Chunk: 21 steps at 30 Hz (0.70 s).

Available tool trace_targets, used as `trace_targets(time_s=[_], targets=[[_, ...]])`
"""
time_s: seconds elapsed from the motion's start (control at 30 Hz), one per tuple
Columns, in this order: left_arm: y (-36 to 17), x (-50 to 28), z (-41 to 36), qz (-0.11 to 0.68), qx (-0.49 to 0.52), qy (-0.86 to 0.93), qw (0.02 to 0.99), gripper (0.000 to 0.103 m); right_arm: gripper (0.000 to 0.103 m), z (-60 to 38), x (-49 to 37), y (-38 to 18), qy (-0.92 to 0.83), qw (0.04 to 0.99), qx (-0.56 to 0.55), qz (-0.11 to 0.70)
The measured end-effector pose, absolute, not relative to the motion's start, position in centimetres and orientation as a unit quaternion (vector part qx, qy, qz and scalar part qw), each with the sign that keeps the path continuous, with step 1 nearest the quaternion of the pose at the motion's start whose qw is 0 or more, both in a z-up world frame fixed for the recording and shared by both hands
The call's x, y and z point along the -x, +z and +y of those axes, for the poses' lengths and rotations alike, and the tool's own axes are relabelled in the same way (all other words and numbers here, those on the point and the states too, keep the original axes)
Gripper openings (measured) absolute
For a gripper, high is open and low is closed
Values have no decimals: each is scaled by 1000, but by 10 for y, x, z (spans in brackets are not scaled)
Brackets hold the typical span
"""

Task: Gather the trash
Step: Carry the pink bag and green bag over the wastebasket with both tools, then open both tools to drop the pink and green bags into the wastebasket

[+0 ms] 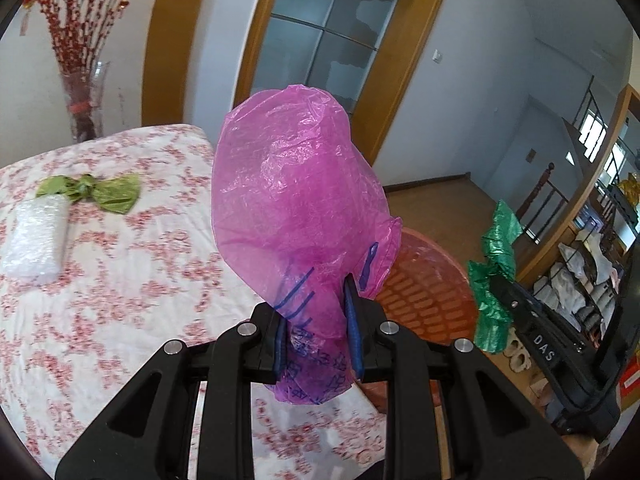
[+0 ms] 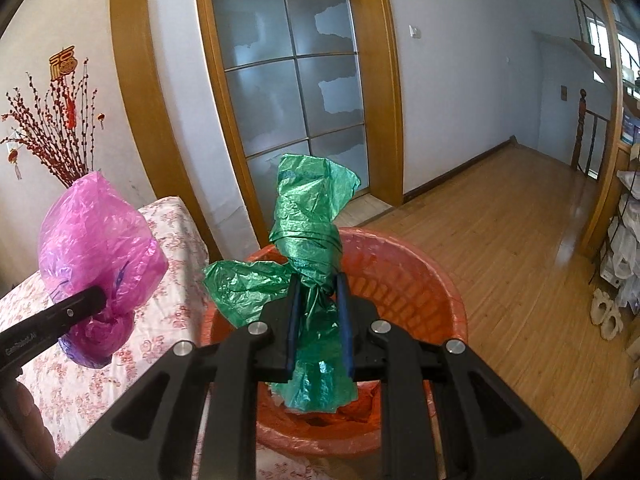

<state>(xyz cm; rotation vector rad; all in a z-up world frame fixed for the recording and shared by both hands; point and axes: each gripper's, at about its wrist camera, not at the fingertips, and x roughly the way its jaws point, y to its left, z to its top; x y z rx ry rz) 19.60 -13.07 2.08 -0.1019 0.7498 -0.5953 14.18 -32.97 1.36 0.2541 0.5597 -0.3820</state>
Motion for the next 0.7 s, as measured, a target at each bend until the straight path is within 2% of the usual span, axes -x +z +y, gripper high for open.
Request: trace_targets(time_s=[0.7], targets=[[-1,-203,-194,391,29,-337,856,24,20,-362,-150,-5,-215,923,-151,281]])
